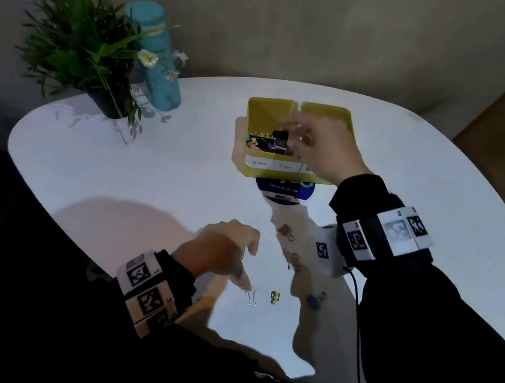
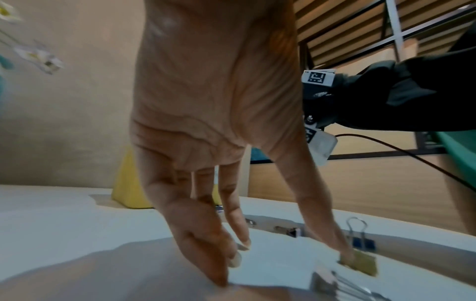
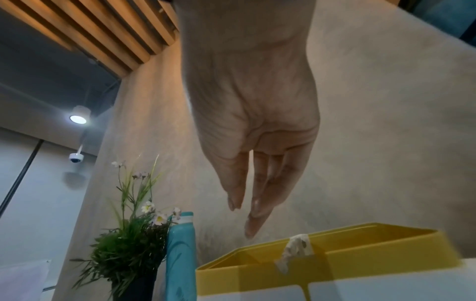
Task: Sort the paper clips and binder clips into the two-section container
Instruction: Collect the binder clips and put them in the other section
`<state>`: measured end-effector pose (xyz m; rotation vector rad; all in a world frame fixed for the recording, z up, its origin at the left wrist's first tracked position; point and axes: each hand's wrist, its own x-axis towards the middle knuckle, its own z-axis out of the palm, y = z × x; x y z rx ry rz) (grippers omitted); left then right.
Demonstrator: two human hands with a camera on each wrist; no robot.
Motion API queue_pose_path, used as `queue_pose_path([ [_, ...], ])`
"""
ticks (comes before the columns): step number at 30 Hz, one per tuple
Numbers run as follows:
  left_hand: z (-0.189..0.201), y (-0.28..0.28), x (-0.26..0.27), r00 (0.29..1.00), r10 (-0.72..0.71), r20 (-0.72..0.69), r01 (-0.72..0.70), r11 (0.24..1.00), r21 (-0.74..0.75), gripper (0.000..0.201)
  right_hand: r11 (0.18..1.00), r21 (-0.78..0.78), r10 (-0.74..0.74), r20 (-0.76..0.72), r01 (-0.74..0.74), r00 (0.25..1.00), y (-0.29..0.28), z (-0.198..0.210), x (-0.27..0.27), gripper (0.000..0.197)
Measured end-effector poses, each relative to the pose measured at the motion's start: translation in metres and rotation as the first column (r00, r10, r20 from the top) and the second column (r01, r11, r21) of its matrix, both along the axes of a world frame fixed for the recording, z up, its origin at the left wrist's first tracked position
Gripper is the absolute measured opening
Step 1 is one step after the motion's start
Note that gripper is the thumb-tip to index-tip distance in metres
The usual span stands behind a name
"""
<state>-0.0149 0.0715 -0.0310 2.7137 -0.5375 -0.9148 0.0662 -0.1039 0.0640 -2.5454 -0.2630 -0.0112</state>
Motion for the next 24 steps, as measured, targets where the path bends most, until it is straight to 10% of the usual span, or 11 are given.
queue_pose_path([
  [4,-0.001,-0.004,-0.014,0.988,-0.152,0.010,0.153,0.988,-0.023,0.051,0.995,-0.100,-0.038,-0.143,0.024,0.989,-0.025,-0.004,-0.043,0.019],
  [10,-0.008,-0.028,-0.019,0.978,-0.207,-0.001,0.202,0.959,-0.198,0.057,0.927,-0.349,-0.129,-0.643,-0.139,0.755,-0.056,-0.054,-0.114,0.049],
  [17,-0.012,-0.039,-0.021,0.901,-0.423,0.098,0.435,0.881,-0.188,0.021,0.975,-0.217,-0.072,-0.515,-0.049,0.854,-0.053,-0.088,-0.123,0.054],
  [24,-0.013,-0.022,-0.002,0.929,-0.322,0.181,0.354,0.918,-0.181,0.015,0.994,-0.030,0.084,-0.384,-0.104,0.919,-0.041,-0.099,-0.110,0.050],
])
